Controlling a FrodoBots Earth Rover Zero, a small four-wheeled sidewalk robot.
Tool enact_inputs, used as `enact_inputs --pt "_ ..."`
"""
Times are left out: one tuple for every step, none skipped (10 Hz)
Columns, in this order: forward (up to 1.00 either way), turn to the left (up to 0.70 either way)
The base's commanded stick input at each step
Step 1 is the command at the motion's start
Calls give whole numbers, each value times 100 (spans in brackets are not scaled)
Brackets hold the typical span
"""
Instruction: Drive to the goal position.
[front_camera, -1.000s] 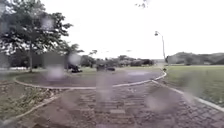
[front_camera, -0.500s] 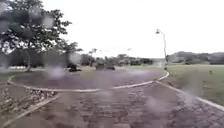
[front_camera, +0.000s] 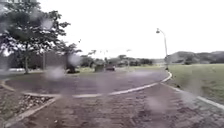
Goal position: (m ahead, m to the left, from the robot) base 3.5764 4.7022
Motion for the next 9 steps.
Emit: enact_inputs --pt "70 25" --pt "70 35" --pt "70 35" --pt "70 34" --pt "70 0" --pt "70 0" --pt "70 0" --pt "70 0" --pt "70 0"
